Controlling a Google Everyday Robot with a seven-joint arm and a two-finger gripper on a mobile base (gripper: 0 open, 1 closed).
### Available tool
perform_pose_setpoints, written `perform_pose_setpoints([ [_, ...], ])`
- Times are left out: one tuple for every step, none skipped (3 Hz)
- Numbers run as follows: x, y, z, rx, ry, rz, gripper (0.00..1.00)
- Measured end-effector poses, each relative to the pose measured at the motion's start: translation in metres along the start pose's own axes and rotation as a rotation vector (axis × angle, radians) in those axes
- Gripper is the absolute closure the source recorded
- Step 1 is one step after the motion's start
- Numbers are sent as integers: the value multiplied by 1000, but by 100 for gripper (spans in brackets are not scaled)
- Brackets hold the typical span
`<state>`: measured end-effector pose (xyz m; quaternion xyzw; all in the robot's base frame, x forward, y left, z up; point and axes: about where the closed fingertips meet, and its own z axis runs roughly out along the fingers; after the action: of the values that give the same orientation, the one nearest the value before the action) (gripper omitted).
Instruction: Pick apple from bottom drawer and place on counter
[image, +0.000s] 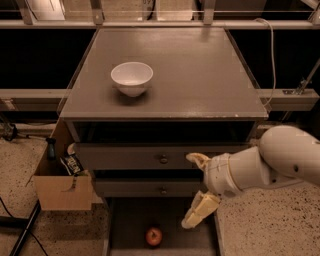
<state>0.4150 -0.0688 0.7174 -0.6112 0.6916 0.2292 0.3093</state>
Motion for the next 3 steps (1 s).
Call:
perform_pose_setpoints([
  [35, 14, 45, 22, -80, 44, 0],
  [79, 26, 73, 73, -156, 63, 0],
  [145, 37, 118, 70, -177, 128, 0],
])
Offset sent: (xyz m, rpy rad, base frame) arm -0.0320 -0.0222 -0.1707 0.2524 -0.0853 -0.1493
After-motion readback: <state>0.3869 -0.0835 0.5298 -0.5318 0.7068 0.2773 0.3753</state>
